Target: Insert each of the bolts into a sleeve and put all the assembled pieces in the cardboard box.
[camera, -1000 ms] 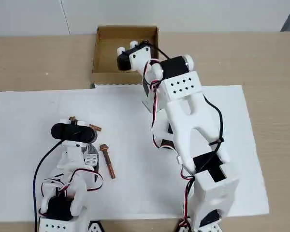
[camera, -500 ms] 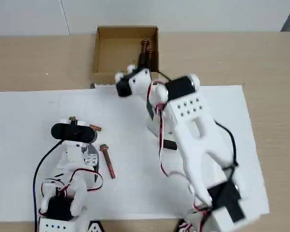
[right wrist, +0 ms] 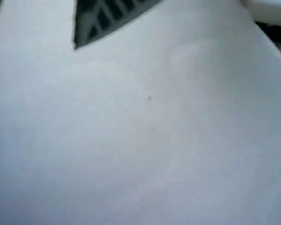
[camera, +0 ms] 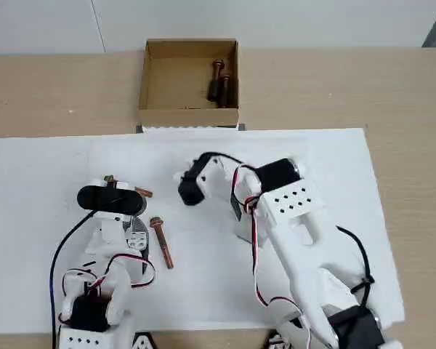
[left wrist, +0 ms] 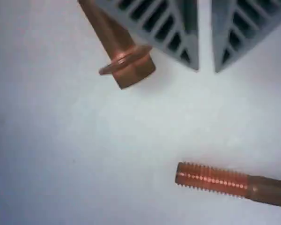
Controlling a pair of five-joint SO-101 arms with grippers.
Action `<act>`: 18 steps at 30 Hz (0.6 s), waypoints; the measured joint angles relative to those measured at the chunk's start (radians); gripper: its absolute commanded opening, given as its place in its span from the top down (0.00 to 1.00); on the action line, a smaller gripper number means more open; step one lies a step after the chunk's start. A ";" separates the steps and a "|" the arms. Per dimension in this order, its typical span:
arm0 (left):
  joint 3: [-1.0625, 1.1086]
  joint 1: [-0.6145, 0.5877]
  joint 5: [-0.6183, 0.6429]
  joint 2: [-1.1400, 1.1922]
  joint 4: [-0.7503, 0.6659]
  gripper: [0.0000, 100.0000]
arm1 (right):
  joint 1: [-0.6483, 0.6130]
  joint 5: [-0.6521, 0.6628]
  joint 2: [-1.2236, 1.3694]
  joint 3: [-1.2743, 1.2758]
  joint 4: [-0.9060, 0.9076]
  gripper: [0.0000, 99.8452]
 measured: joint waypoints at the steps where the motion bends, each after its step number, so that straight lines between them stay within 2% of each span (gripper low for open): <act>1: 0.000 0.000 0.000 0.000 0.000 0.99 | 0.000 0.012 0.000 0.018 -0.025 0.85; 11: 0.000 0.000 0.000 0.000 0.000 0.99 | 0.015 0.060 0.000 0.190 -0.285 0.85; 18: 0.000 0.000 0.000 0.000 0.000 0.99 | 0.080 0.104 0.040 0.201 -0.354 0.86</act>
